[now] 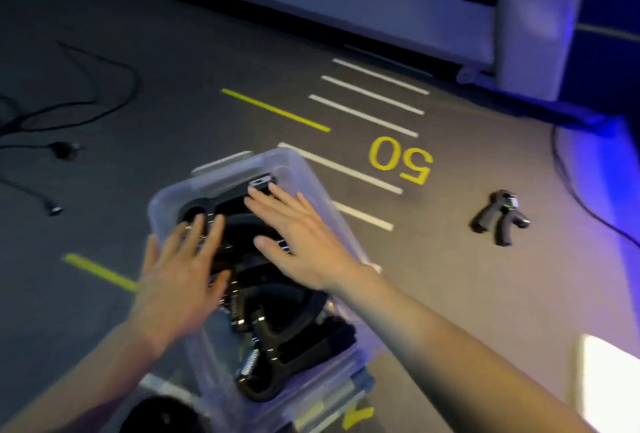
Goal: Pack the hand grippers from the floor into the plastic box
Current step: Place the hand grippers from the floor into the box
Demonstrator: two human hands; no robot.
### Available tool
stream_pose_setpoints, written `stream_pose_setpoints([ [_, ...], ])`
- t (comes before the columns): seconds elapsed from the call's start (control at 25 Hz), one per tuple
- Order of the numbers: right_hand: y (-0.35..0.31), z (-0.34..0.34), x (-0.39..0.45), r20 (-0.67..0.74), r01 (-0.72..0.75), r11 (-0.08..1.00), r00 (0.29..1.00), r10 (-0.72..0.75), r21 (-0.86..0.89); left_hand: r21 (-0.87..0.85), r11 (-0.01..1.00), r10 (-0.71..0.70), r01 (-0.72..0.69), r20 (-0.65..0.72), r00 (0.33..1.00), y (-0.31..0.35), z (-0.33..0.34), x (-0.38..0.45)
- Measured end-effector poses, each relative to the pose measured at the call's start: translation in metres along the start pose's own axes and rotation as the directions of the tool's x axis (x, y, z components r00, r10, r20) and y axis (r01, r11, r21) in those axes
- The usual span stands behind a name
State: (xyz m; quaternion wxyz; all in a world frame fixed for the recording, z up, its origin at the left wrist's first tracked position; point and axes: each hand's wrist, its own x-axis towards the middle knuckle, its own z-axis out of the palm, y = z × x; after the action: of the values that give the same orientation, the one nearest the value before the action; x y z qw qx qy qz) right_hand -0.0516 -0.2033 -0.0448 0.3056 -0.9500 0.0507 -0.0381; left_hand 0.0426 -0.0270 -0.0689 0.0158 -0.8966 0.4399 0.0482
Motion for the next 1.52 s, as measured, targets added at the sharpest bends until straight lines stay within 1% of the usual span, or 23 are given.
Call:
stream_pose_setpoints([
  [0.04,0.004,-0.01,-0.005,-0.157,-0.017,0.999,0.987,0.024,0.047,0.025,0.999,-0.026,0.026,0.007,1.0,0.0,-0.001,-0.002],
  [0.12,0.022,-0.034,-0.021,-0.424,-0.07,0.987,0.897,0.125,0.143,0.022,0.996,-0.088,0.088,0.011,0.996,0.006,-0.003,-0.003],
  [0.16,0.035,-0.044,-0.031,-0.507,-0.113,0.977,0.84,0.191,0.181,-0.004,0.993,-0.121,0.121,0.014,0.993,0.011,-0.006,-0.003],
  [0.24,0.065,-0.059,-0.052,-0.582,-0.244,0.937,0.735,0.347,0.251,-0.077,0.989,-0.124,0.126,0.031,0.992,0.034,-0.014,-0.001],
  [0.32,0.105,-0.062,-0.077,-0.582,-0.413,0.841,0.607,0.541,0.351,-0.151,0.989,0.012,-0.007,0.034,0.999,0.068,-0.019,0.009],
  [0.4,0.153,-0.062,-0.107,-0.503,-0.585,0.668,0.449,0.739,0.46,-0.214,0.958,0.197,-0.192,0.001,0.98,0.101,-0.021,0.017],
  [0.44,0.178,-0.062,-0.124,-0.452,-0.666,0.596,0.407,0.794,0.449,-0.236,0.934,0.271,-0.269,-0.024,0.962,0.114,-0.019,0.019],
  [0.48,0.203,-0.063,-0.14,-0.394,-0.741,0.543,0.398,0.829,0.394,-0.234,0.916,0.327,-0.326,-0.037,0.944,0.124,-0.016,0.022],
  [0.56,0.239,-0.07,-0.167,-0.302,-0.851,0.471,0.397,0.867,0.233,-0.157,0.908,0.388,-0.389,-0.036,0.921,0.134,-0.008,0.023],
  [0.64,0.261,-0.082,-0.179,-0.256,-0.895,0.403,0.351,0.901,0.191,-0.103,0.911,0.402,-0.4,-0.004,0.916,0.136,-0.002,0.025],
  [0.68,0.268,-0.087,-0.18,-0.238,-0.913,0.38,0.34,0.91,0.149,-0.095,0.911,0.403,-0.401,0.0,0.915,0.135,-0.001,0.026],
  [0.72,0.273,-0.091,-0.178,-0.229,-0.925,0.345,0.306,0.924,0.157,-0.093,0.911,0.404,-0.402,0.001,0.915,0.135,0.0,0.026],
  [0.76,0.278,-0.093,-0.174,-0.215,-0.936,0.324,0.291,0.932,0.136,-0.093,0.911,0.403,-0.401,0.003,0.915,0.136,0.0,0.026],
  [0.84,0.285,-0.093,-0.169,-0.155,-0.939,0.313,0.291,0.944,0.143,-0.081,0.913,0.402,-0.4,0.002,0.916,0.137,-0.002,0.026],
  [0.92,0.289,-0.09,-0.17,-0.102,-0.932,0.289,0.272,0.957,0.22,-0.066,0.91,0.41,-0.409,0.006,0.912,0.139,-0.002,0.027],
  [1.04,0.294,-0.087,-0.174,-0.134,-0.91,0.269,0.238,0.962,0.315,-0.056,0.911,0.409,-0.408,0.004,0.912,0.141,-0.003,0.029],
  [1.12,0.285,-0.089,-0.173,-0.155,-0.848,0.257,0.208,0.966,0.464,-0.087,0.911,0.406,-0.403,0.022,0.914,0.142,-0.004,0.028],
  [1.16,0.278,-0.092,-0.172,-0.164,-0.781,0.272,0.217,0.962,0.562,-0.114,0.913,0.399,-0.393,0.037,0.916,0.141,-0.004,0.026],
  [1.24,0.256,-0.1,-0.171,-0.18,-0.635,0.296,0.243,0.953,0.713,-0.158,0.92,0.372,-0.358,0.066,0.926,0.142,-0.009,0.022],
  [1.28,0.243,-0.103,-0.172,-0.187,-0.594,0.312,0.263,0.946,0.741,-0.17,0.923,0.36,-0.344,0.07,0.931,0.14,-0.012,0.021],
  [1.32,0.23,-0.105,-0.174,-0.205,-0.583,0.343,0.292,0.934,0.736,-0.185,0.924,0.352,-0.333,0.079,0.933,0.139,-0.014,0.019],
  [1.44,0.194,-0.101,-0.178,-0.289,-0.588,0.504,0.425,0.858,0.632,-0.213,0.933,0.329,-0.291,0.171,0.929,0.134,-0.023,0.015],
  [1.52,0.163,-0.093,-0.173,-0.331,-0.517,0.605,0.528,0.782,0.605,-0.224,0.945,0.28,-0.238,0.175,0.944,0.124,-0.027,0.007],
])
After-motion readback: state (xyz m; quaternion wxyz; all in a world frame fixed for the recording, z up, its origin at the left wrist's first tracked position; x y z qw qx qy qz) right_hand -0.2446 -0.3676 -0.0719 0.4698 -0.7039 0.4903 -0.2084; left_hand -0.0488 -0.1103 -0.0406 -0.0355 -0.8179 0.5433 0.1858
